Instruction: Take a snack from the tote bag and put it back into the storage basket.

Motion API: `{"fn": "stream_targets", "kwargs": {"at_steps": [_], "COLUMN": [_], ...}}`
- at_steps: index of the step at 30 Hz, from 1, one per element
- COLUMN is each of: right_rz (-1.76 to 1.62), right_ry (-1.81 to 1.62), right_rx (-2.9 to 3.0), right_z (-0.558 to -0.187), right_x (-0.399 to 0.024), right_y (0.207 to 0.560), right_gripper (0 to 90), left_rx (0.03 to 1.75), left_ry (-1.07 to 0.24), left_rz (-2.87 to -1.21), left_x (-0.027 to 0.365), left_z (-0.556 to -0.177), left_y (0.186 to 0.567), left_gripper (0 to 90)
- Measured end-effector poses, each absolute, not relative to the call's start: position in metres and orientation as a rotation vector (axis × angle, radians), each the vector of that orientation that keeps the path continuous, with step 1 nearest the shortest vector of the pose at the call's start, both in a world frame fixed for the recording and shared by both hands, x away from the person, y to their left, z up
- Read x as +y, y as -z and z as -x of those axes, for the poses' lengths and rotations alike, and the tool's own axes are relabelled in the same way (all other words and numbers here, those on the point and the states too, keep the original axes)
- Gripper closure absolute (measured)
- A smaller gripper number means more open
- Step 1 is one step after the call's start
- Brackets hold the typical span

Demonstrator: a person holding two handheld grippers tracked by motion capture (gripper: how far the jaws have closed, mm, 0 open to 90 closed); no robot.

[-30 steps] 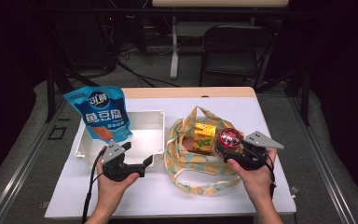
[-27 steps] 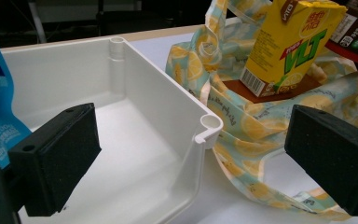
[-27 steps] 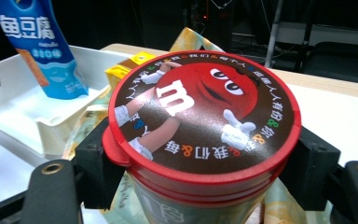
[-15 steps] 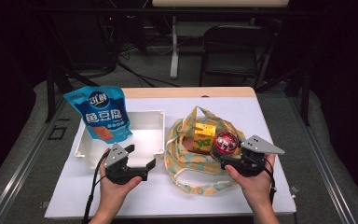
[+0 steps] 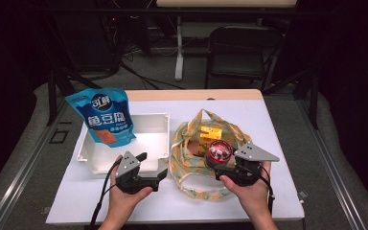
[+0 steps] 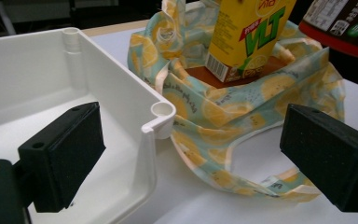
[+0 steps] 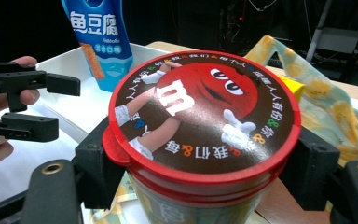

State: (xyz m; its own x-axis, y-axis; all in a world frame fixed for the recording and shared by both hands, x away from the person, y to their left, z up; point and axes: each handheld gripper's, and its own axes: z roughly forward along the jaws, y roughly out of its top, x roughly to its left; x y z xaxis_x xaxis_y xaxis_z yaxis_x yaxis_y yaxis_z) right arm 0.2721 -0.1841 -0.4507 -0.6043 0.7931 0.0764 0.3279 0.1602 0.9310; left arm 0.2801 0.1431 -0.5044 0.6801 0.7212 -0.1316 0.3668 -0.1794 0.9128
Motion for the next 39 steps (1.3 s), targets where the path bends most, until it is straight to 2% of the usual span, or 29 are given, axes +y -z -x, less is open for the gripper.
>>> {"fn": "stream_targets", "kwargs": {"at_steps": [24,39], "right_rz": [-1.007,-0.960], "right_ry": [-1.479,-1.482], "right_rx": [2.096,2.156], "right_z": [-0.269,-0.265], "right_x": [-0.147,-0.125], "right_y": [0.455,0.459], "right_gripper": [25.3,25.3], "left_rx": [0.716,0.648], "left_ry": [-0.357,-0.349], "left_rz": [-1.827,-1.839], "left_x": [0.103,0.092], "left_z": [-0.263,-0.258], "left_y": [0.508,0.509], "left_gripper": [4.5,7.4]}}
